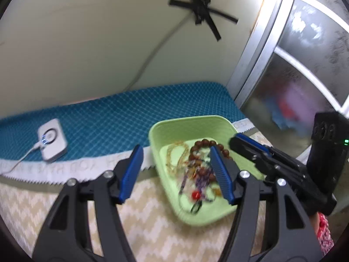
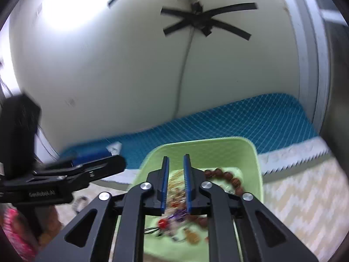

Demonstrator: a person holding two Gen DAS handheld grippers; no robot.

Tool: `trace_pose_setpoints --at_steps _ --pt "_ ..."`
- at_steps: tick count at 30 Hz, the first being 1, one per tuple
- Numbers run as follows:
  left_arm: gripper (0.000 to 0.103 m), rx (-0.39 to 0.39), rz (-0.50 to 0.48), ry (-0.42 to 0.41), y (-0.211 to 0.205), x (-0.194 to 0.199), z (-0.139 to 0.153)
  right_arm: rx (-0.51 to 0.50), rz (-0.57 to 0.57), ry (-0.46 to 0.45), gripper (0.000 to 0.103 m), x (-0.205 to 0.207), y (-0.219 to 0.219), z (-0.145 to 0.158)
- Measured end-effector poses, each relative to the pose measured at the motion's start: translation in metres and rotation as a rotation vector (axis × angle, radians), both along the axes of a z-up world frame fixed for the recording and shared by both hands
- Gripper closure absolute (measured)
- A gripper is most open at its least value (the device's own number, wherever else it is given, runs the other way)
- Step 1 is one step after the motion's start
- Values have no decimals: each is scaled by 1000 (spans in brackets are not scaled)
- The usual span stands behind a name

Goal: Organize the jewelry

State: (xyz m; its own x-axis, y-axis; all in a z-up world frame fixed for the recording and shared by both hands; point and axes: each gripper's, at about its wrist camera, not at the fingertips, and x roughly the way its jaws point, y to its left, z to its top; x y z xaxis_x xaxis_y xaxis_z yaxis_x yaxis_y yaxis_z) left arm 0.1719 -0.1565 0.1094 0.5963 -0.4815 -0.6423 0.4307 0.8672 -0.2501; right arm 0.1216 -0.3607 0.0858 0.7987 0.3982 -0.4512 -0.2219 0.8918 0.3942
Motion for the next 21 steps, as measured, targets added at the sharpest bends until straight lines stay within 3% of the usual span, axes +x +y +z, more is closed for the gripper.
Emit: trace_pose_setpoints --at_steps 2,4,8,11,16,21 --pt "42 -22 20 -23 29 -19 1 23 8 -19 75 -20 4 -5" --pt "42 -51 48 -20 58 -35 -2 44 24 -24 63 -38 13 -8" --pt "42 -112 174 19 139 -63 -15 107 106 10 62 -64 41 -20" --pt "42 -107 302 43 195 -82 -25 139 177 74 62 -64 68 -32" --pt "42 -115 454 94 267 -117 -46 66 272 159 62 -65 120 -47" --pt "42 -92 474 109 286 -143 -63 -31 378 179 62 -67 174 -53"
